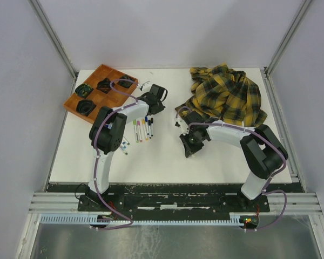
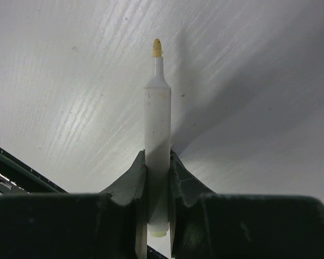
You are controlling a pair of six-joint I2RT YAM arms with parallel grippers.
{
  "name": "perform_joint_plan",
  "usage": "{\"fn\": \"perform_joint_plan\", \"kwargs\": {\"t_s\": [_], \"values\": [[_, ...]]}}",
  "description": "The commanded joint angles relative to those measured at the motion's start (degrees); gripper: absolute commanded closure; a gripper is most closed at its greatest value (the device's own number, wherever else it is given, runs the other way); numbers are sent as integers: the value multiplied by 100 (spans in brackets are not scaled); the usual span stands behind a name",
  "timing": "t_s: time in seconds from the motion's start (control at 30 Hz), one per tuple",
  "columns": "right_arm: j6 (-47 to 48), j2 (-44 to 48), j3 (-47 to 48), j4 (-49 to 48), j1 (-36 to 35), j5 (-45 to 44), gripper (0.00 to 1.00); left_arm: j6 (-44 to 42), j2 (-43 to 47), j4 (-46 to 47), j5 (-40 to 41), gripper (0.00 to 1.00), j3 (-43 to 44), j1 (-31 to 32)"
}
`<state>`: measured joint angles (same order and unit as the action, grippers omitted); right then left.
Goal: Open the pen caps
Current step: Place the pen cap at the center of the board.
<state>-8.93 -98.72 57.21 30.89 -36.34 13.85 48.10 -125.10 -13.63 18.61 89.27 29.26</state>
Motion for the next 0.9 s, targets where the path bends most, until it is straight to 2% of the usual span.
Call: {"fn": "perform_joint_plan", "kwargs": {"t_s": [0.0, 0.53, 0.87], "values": [[-79, -258, 116, 58, -33, -347, 81, -33, -94, -22, -83, 73, 175, -41], [-51, -333, 194, 180, -36, -421, 73, -86, 105, -27, -182, 65, 148, -50], [-35, -358, 222, 213, -37, -393, 66, -146, 992, 214, -247, 61, -376, -51]]}}
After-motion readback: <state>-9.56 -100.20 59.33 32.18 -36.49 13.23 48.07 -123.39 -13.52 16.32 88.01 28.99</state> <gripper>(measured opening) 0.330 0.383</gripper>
